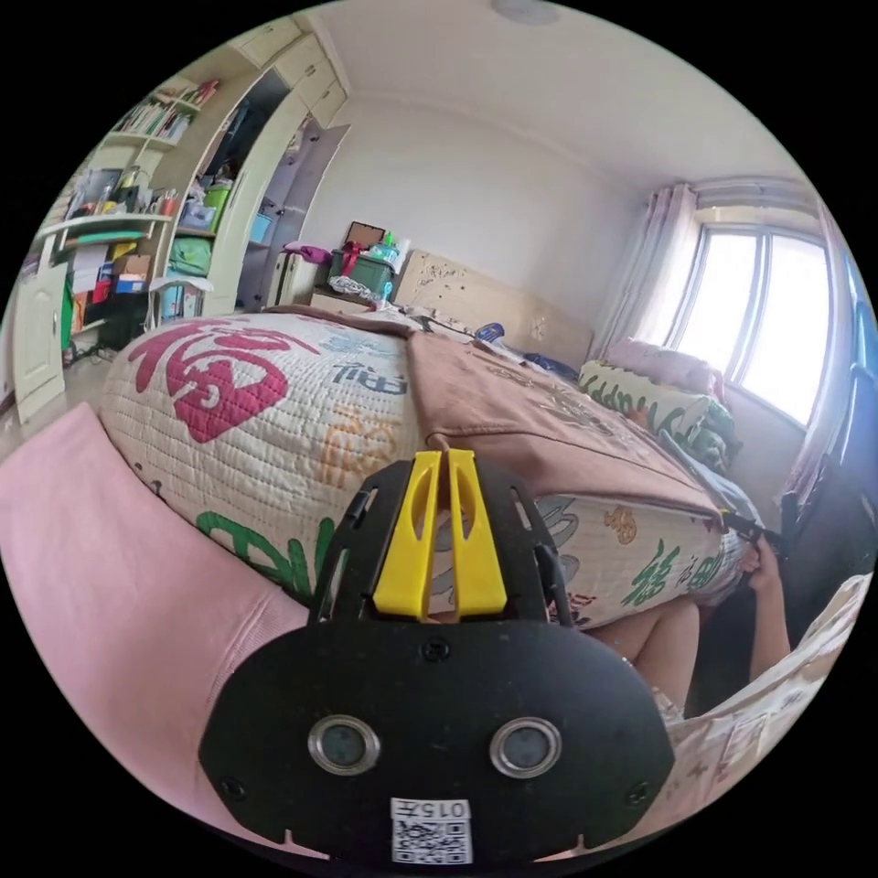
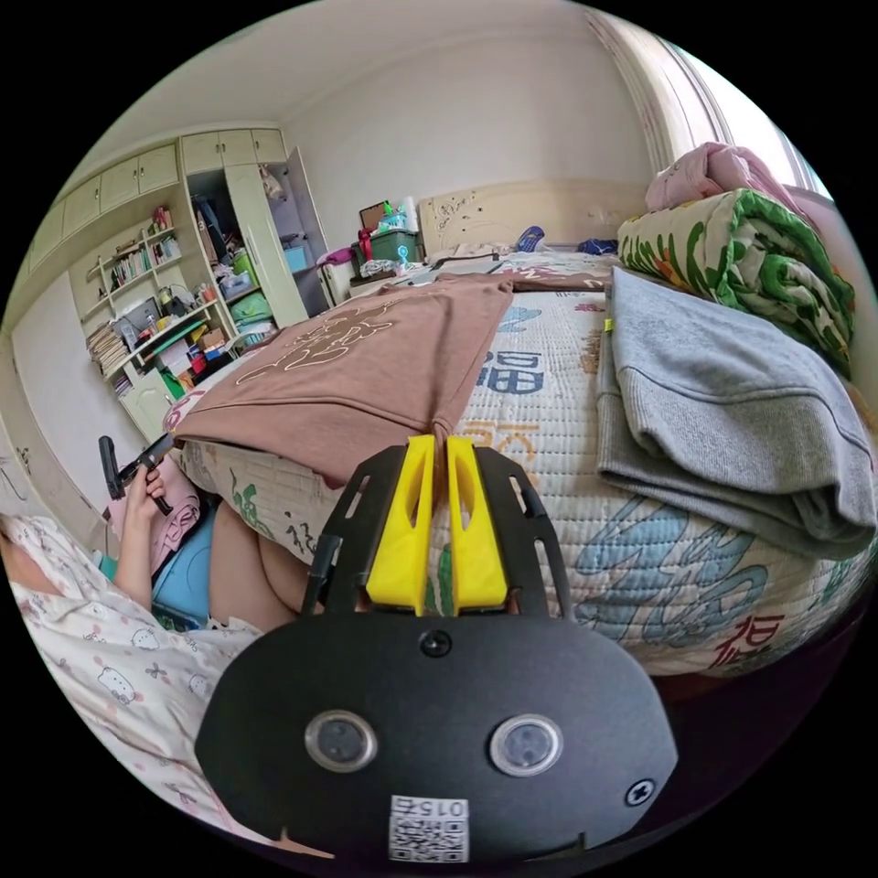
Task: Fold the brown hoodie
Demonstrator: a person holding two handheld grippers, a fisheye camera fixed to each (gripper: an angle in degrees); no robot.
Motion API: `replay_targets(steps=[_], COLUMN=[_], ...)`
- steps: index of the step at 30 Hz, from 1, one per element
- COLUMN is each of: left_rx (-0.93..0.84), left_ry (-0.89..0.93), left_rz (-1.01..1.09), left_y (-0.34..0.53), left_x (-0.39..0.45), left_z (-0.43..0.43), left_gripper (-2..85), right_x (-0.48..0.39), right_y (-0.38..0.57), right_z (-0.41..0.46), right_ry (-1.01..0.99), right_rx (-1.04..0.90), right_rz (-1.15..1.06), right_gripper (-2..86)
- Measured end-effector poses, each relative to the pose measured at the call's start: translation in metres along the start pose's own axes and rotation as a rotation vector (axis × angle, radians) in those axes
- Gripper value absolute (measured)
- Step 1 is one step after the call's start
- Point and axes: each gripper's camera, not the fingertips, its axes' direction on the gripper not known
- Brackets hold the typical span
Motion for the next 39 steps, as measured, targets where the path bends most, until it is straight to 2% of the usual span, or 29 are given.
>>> replay_targets(steps=[6, 15, 20, 23, 28, 31, 35, 39], left_rx=[-0.015, -0.047, -0.083, -0.037, 0.139, 0.225, 0.241, 0.190], left_ry=[-0.128, -0.160, -0.236, -0.279, -0.126, 0.011, 0.248, 0.344], left_rz=[0.105, 0.150, 0.188, 0.196, 0.320, 0.490, 0.673, 0.851], left_y=[0.042, 0.105, 0.138, 0.159, 0.166, 0.157, 0.140, 0.130], left_x=[-0.018, -0.081, -0.111, -0.124, -0.108, -0.075, -0.023, 0.052], left_z=[0.031, 0.054, 0.053, 0.046, 0.024, 0.029, 0.078, 0.164], left_gripper=[1.8, 3.7, 3.9, 3.5, 4.6, 5.6, 6.7, 7.1], right_x=[-0.028, -0.092, -0.108, -0.116, -0.129, -0.136, -0.142, -0.141], right_y=[0.014, 0.055, 0.056, 0.053, 0.043, 0.034, 0.018, -0.001], right_z=[0.010, 0.028, 0.031, 0.031, 0.029, 0.026, 0.019, 0.008], right_ry=[0.056, 0.250, 0.254, 0.252, 0.256, 0.255, 0.242, 0.199], right_rx=[0.043, 0.258, 0.289, 0.303, 0.315, 0.318, 0.319, 0.326], right_rz=[0.003, 0.025, 0.034, 0.037, 0.041, 0.042, 0.050, 0.073], right_gripper=[2.8, 3.7, 3.6, 3.6, 3.6, 3.6, 3.6, 3.8])
